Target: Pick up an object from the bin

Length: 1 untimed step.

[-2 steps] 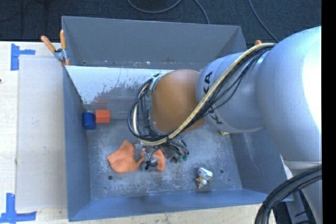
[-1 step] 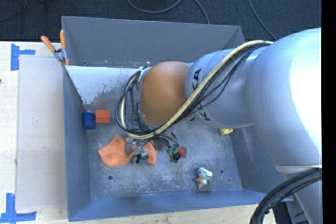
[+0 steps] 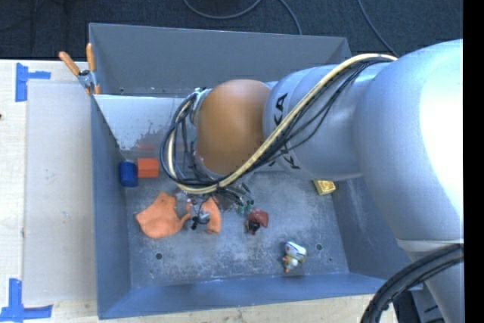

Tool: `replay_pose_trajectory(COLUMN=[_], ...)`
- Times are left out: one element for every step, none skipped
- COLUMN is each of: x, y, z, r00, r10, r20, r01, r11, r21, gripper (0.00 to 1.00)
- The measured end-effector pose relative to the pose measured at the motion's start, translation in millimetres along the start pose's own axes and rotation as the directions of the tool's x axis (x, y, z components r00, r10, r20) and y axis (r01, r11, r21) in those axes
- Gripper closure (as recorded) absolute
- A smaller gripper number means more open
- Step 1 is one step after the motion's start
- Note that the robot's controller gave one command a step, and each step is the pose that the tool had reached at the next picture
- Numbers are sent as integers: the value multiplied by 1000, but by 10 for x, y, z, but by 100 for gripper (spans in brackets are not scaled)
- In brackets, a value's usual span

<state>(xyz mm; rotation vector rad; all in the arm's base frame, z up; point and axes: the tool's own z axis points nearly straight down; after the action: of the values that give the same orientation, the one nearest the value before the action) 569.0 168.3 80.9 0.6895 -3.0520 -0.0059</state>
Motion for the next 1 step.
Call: replay_pose_trajectory(x=[-10], y=[-53], z=[-14], r00=[1000], r10=[-9], r20=[0], r01=[9], r11=[1000], r21=[2], gripper=[100])
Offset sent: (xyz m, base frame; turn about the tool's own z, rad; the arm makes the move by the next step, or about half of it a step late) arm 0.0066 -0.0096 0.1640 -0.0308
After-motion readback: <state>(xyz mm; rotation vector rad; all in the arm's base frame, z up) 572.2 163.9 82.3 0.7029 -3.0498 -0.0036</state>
